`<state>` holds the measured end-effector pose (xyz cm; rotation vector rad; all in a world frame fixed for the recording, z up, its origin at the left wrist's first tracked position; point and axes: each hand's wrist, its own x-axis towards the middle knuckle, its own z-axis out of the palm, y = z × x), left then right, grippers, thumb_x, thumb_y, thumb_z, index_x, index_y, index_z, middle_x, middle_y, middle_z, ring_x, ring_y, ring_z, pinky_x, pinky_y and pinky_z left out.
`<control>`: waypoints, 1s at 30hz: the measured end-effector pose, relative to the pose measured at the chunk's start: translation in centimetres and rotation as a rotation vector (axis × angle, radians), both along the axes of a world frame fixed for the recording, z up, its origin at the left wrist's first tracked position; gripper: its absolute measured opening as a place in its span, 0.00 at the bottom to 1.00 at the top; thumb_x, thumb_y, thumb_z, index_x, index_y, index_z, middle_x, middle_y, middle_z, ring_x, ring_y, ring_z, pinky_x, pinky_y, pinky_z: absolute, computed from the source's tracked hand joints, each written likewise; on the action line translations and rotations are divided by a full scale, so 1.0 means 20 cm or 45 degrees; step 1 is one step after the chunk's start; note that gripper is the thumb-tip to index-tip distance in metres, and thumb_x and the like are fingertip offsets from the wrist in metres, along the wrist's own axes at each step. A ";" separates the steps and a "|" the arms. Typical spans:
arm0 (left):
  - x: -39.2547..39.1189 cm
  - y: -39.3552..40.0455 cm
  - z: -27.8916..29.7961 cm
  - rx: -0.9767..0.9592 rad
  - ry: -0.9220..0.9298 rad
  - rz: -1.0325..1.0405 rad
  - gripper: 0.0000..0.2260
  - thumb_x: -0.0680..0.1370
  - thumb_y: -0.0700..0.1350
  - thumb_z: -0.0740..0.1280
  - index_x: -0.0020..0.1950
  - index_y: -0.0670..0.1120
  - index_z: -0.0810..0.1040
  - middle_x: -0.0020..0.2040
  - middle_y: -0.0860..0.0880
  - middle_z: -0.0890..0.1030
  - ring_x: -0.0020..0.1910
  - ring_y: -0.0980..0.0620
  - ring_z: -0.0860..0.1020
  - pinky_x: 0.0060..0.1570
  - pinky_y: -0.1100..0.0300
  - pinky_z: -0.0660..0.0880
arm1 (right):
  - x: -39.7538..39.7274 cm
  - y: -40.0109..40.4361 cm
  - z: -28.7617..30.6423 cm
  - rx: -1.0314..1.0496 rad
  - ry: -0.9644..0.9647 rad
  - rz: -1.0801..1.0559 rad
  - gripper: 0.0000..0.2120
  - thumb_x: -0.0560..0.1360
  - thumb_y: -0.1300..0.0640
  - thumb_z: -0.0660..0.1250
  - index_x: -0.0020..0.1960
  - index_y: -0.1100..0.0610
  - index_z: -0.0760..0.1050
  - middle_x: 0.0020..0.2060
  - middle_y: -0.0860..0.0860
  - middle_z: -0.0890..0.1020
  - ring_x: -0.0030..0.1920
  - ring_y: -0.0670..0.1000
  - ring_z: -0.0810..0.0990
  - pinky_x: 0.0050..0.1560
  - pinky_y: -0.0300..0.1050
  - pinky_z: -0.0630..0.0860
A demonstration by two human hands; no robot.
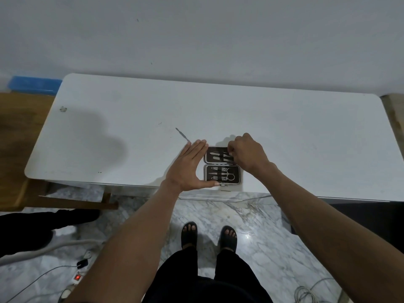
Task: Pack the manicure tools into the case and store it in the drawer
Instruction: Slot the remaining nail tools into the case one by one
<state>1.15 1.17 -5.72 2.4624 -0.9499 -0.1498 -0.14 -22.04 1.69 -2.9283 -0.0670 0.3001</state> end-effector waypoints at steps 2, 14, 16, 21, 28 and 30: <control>0.00 0.00 0.00 -0.001 0.005 0.001 0.57 0.69 0.79 0.67 0.84 0.39 0.61 0.85 0.44 0.60 0.85 0.50 0.55 0.84 0.45 0.52 | 0.00 0.00 0.00 -0.001 0.002 0.007 0.07 0.75 0.60 0.63 0.50 0.57 0.79 0.45 0.54 0.79 0.54 0.55 0.71 0.37 0.46 0.66; 0.00 0.00 -0.01 -0.005 0.004 0.004 0.57 0.69 0.79 0.66 0.84 0.39 0.61 0.85 0.44 0.60 0.85 0.50 0.54 0.85 0.47 0.49 | 0.04 0.02 0.01 0.036 -0.021 -0.021 0.08 0.76 0.60 0.63 0.50 0.56 0.80 0.45 0.53 0.81 0.54 0.55 0.72 0.38 0.46 0.69; 0.00 0.00 -0.02 -0.004 0.003 0.002 0.57 0.69 0.79 0.66 0.84 0.39 0.61 0.85 0.44 0.61 0.85 0.50 0.55 0.85 0.47 0.50 | 0.07 0.05 0.03 0.104 -0.066 -0.071 0.07 0.76 0.59 0.64 0.49 0.55 0.81 0.45 0.52 0.82 0.55 0.54 0.73 0.40 0.48 0.73; 0.00 0.00 -0.02 -0.005 0.005 -0.004 0.58 0.69 0.79 0.67 0.84 0.39 0.59 0.85 0.44 0.60 0.85 0.50 0.54 0.84 0.46 0.50 | 0.22 0.18 0.08 0.282 -0.124 -0.123 0.06 0.75 0.53 0.68 0.48 0.53 0.81 0.43 0.49 0.84 0.54 0.52 0.75 0.46 0.50 0.77; 0.02 -0.01 0.00 -0.028 0.051 -0.028 0.59 0.68 0.76 0.73 0.84 0.40 0.59 0.84 0.43 0.64 0.85 0.47 0.56 0.85 0.47 0.49 | 0.40 0.37 0.06 0.405 -0.021 -0.133 0.06 0.73 0.52 0.70 0.48 0.52 0.83 0.44 0.48 0.85 0.53 0.51 0.78 0.50 0.49 0.78; 0.02 -0.02 0.01 -0.039 0.061 -0.025 0.57 0.67 0.74 0.75 0.84 0.41 0.61 0.82 0.44 0.67 0.84 0.46 0.59 0.84 0.46 0.50 | 0.43 0.42 0.05 0.408 0.008 -0.136 0.06 0.73 0.52 0.70 0.48 0.53 0.83 0.45 0.49 0.85 0.53 0.52 0.79 0.51 0.50 0.79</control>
